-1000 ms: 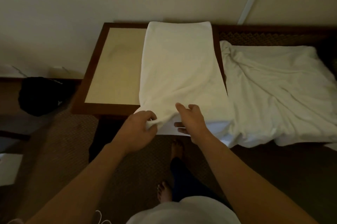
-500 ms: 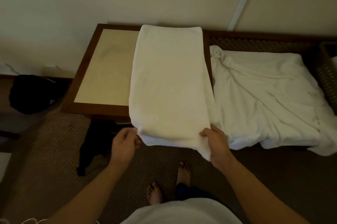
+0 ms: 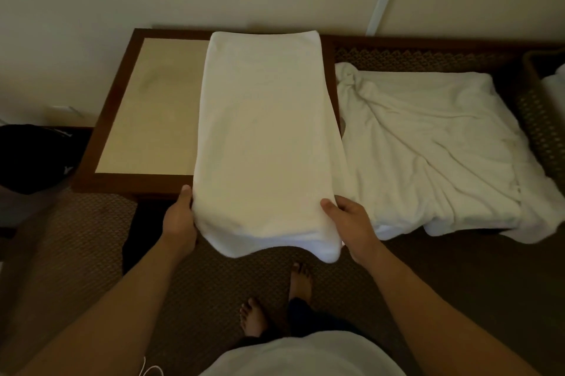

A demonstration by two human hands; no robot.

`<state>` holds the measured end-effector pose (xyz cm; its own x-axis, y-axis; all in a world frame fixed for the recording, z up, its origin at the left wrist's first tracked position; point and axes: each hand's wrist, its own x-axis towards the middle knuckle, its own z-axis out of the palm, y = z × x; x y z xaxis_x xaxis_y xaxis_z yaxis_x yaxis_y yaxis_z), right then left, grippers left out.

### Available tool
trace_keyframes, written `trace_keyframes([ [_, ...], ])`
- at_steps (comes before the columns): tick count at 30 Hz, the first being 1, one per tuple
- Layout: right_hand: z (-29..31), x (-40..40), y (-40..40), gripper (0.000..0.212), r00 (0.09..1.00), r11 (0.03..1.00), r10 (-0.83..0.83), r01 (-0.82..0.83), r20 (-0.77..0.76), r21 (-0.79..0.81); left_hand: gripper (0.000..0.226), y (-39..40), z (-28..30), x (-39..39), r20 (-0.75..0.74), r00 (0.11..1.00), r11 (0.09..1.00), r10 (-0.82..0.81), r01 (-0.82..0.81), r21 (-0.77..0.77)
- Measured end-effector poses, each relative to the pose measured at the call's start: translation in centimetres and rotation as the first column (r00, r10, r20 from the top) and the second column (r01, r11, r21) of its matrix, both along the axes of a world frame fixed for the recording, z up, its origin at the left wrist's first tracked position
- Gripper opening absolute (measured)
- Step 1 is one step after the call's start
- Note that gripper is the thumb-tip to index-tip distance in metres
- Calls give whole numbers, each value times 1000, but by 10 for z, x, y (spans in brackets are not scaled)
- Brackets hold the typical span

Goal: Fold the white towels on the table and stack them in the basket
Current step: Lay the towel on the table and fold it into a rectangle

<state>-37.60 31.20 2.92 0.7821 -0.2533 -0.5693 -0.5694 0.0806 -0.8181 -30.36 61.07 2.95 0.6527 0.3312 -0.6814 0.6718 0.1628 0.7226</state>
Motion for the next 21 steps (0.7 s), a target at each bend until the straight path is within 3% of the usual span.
trace_keyframes([
  [2,0,1,-3,14,999,996,-51,51,1,73,44,9,1,5,-25,994,987,-110,106,-124],
  [4,-1,3,-5,25,997,990,-70,68,13,128,46,18,5,8,-46,967,941,-250,232,-246],
  [7,-1,5,-3,28,999,1000,-4,3,45,17,39,27,6,12,-24,941,900,-339,316,-301],
  [10,1,1,0,26,989,998,-32,40,146,-51,34,33,-4,16,35,940,917,-339,338,-211],
  [14,-15,-10,-2,28,989,977,-60,85,134,-193,13,42,-19,16,10,973,968,-231,229,106],
  [18,-32,-10,1,26,997,966,-74,70,-7,-248,27,34,-22,13,34,984,985,-173,173,-11],
  [21,-35,-4,6,25,999,977,-49,50,10,-207,41,32,-22,17,-24,972,971,-234,235,53],
])
